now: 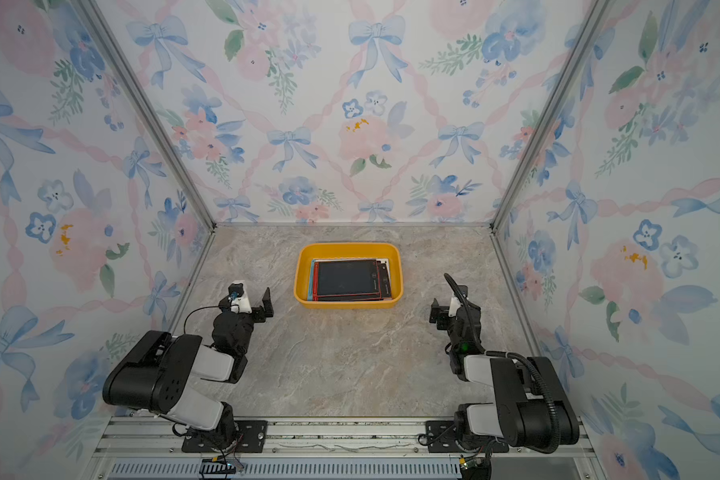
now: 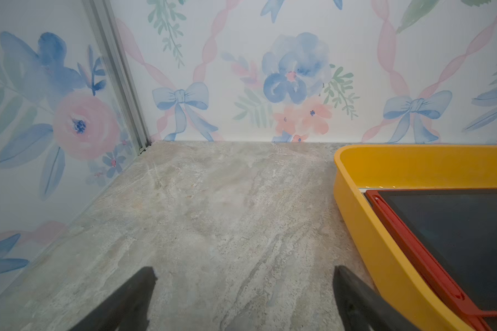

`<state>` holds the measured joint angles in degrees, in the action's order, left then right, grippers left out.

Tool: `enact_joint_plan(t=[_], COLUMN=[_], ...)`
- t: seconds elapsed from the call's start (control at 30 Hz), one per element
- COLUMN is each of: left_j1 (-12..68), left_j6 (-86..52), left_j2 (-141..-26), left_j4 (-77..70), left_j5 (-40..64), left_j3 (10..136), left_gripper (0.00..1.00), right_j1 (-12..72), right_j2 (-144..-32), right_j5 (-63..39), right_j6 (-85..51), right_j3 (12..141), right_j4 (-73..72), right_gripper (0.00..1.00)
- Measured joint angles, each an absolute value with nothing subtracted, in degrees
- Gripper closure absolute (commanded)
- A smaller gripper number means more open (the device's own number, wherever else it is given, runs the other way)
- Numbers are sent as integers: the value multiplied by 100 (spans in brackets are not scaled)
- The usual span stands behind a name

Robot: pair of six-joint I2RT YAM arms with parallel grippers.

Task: Take out the writing tablet from the storage box
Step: Pick up the writing tablet from the storage box.

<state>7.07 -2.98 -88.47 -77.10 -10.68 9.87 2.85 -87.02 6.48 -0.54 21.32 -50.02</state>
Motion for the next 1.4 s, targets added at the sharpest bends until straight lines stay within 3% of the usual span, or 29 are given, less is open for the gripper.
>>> enact_joint_plan(t=[1.4], left_j1=[615], left_j6=[-301], left_j2=[-8847], left_j4=[-7710], left_j5=[-1063], left_j3=[987], left_gripper=[2], right_j1=[268], right_j2=[-8702], right_j5=[591], right_j6=[-40], right_j3=[2132], right_j4=[-5002], right_gripper=[3])
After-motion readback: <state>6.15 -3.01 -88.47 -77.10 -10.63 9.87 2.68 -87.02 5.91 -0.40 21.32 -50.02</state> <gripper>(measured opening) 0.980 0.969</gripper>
